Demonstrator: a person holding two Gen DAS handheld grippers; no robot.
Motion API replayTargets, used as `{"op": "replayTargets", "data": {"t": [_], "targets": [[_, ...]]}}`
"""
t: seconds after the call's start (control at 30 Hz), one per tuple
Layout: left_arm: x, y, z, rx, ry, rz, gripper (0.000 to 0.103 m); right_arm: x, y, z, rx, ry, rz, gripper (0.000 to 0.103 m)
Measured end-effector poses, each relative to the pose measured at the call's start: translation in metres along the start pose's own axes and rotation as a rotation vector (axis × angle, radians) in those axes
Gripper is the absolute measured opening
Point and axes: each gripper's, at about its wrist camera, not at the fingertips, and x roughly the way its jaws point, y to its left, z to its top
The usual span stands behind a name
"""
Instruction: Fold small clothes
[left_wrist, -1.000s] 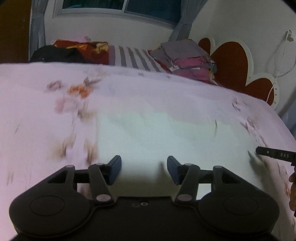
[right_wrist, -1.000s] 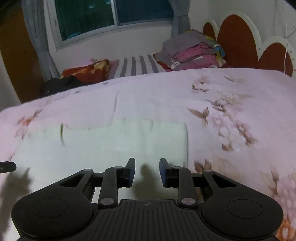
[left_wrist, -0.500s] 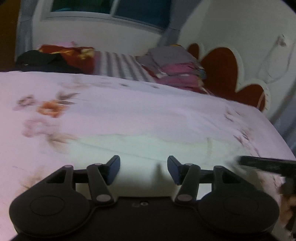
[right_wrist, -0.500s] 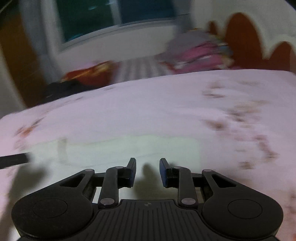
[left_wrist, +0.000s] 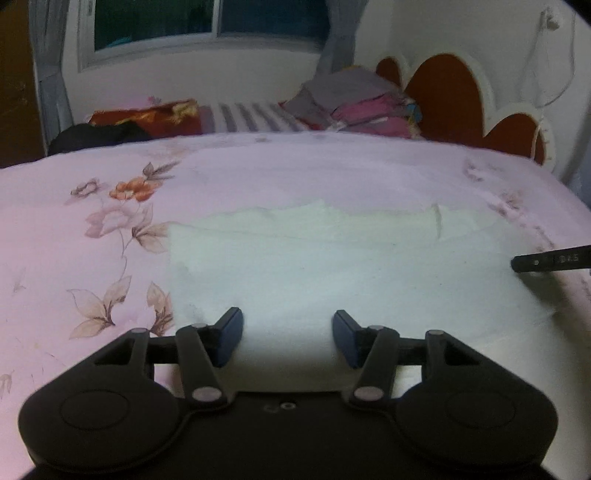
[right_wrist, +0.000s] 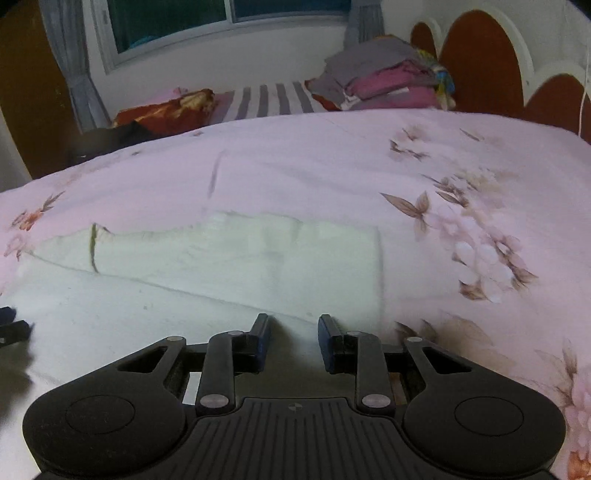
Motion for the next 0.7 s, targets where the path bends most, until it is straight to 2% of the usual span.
{"op": "replayTargets", "data": {"t": [0.07,0.13,0.3,0.4,0.5,0.6,0.67,0.7], "targets": [[-0.012,-0.011,0.0,0.004,-0.039,-0.023,0.055,-0.015,0.009,-0.001,-0.014,-0.043,-0.001,0.028],[-0.015,-0.028,0.001,0.011,-0.048,-0.055,0.055,-0.032,0.028,-0.006,-0.018,-0.079,0.048,0.028],[-0.003,-0.069,0.0,0.045,0.0,-0.066,0.055,-0.032,0.086,-0.019,-0.082,-0.033,0.202,0.028],[-0.003,-0.066,-0.008,0.03,0.02,-0.046,0.055,-0.027,0.1,-0.03,-0.126,-0.009,0.217,0.028],[-0.007,-0.048,-0.014,0.014,0.025,-0.012,0.055,-0.025,0.09,-0.037,-0.134,0.002,0.19,0.027],[-0.022,-0.02,-0.021,-0.039,-0.011,0.03,0.054,-0.025,0.049,-0.034,-0.065,-0.014,0.1,0.027],[-0.029,-0.004,-0.025,-0.087,-0.027,0.029,0.053,-0.028,0.017,-0.034,0.0,-0.018,0.027,0.027],[-0.028,-0.002,-0.026,-0.08,-0.017,0.028,0.053,-0.028,0.003,-0.034,0.027,-0.017,0.007,0.027]]}}
